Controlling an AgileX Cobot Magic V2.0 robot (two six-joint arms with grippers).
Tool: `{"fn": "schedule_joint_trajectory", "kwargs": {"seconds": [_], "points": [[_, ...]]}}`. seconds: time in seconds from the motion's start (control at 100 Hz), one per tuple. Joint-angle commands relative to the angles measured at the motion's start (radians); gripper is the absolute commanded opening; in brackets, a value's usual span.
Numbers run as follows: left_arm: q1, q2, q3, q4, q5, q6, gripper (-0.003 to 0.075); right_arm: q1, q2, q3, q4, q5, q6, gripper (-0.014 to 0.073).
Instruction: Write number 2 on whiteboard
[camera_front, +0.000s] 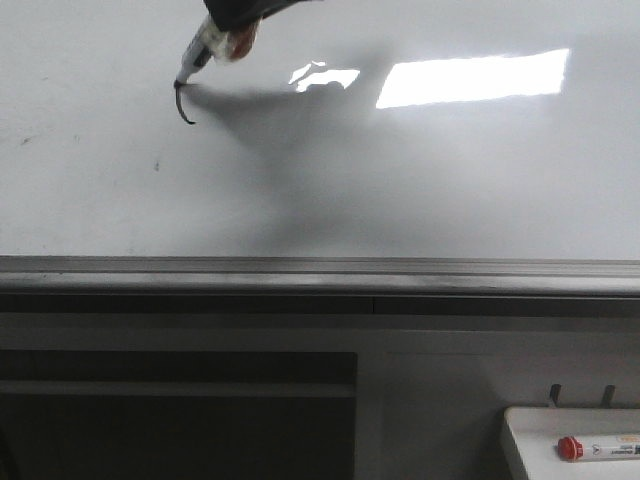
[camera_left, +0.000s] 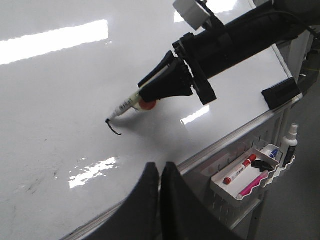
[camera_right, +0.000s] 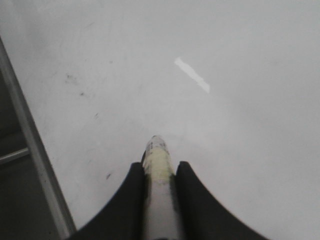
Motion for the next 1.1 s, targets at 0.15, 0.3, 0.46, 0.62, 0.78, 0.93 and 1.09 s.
{"fn": "schedule_joint_trajectory", "kwargs": {"seconds": [0.15,0.3,0.46,0.62,0.78,0.93,1.09], "points": [[0.001,0.014,-0.023,-0.028,-0.084,-0.012,-0.0020,-0.125,-0.027,-0.112,-0.019,0.023,-0.001,-0.0071],[0.001,0.014,-0.023,-0.029,-0.084,-0.012,-0.0020,-0.220,-0.050,-0.114,-0.053,0.204,-0.001,-0.0064],[0.001,0.014,-0.023,-0.029,-0.084,-0.012,-0.0020,-0.281,-0.063,-0.112,-0.053,0.360,0.041,-0.0058],[0.001,0.014,-0.023,-0.029,-0.084,-0.012,-0.0020,-0.231,-0.056,-0.110,-0.049,0.375,0.056,-0.0057],[0.001,0.014,-0.023,-0.029,-0.085,-0.012,-0.0020,-0.135,-0.011,-0.098,-0.049,0.322,0.092,-0.0057],[0.001,0.014,-0.023,-0.029,-0.085,-0.012,-0.0020,-0.067,0.048,-0.069,-0.049,0.248,0.126,-0.0057],[0.001,0.014,-0.023,-0.029,-0.085,-0.012,-0.0020,-0.026,0.097,-0.068,-0.049,0.185,0.139,-0.0057]]}}
